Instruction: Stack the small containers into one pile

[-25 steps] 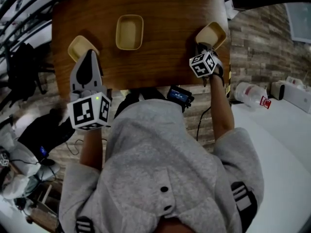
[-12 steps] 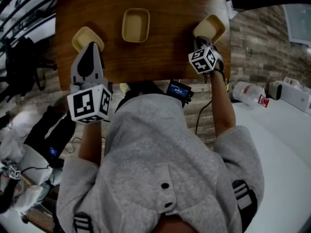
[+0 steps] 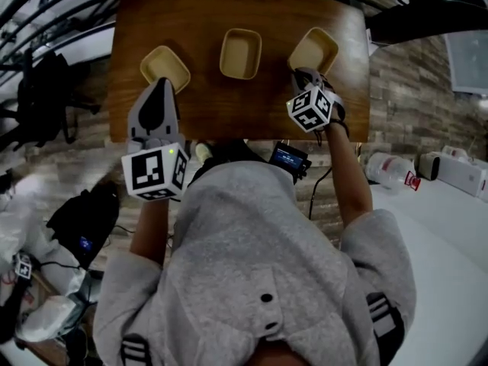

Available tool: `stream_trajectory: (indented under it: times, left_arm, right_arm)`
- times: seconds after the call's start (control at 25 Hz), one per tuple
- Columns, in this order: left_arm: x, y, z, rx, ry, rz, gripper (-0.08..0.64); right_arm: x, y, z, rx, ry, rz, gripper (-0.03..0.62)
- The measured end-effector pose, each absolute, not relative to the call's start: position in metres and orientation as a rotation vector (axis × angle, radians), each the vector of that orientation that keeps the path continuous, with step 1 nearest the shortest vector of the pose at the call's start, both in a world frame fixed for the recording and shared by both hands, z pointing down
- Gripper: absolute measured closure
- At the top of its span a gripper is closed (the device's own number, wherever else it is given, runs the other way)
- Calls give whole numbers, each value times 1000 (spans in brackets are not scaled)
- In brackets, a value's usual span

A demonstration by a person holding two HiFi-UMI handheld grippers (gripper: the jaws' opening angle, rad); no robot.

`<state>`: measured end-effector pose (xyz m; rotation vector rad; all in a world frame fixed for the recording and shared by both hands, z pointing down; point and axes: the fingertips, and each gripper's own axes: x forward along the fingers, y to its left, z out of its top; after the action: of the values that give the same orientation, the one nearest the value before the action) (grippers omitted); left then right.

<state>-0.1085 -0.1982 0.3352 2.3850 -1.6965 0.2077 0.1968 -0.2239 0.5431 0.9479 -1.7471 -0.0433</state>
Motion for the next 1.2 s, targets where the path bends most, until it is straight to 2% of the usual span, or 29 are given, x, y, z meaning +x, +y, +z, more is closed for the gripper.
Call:
stream_trajectory:
  times: [0.36,0.84,1.2]
  left_arm:
    - [-146,-190,333,2352,-1725,178,549]
    - [-179,-172,345,2276,-1784,186,549]
    - [-199,-174,348,2237,-1812,198,549]
  right_arm:
    - [105,-229,533,787,-1845,-149,561]
    - [35,-224,546,623,-1923,-197,561]
    - [10,-224,572,539,-1921,-174,561]
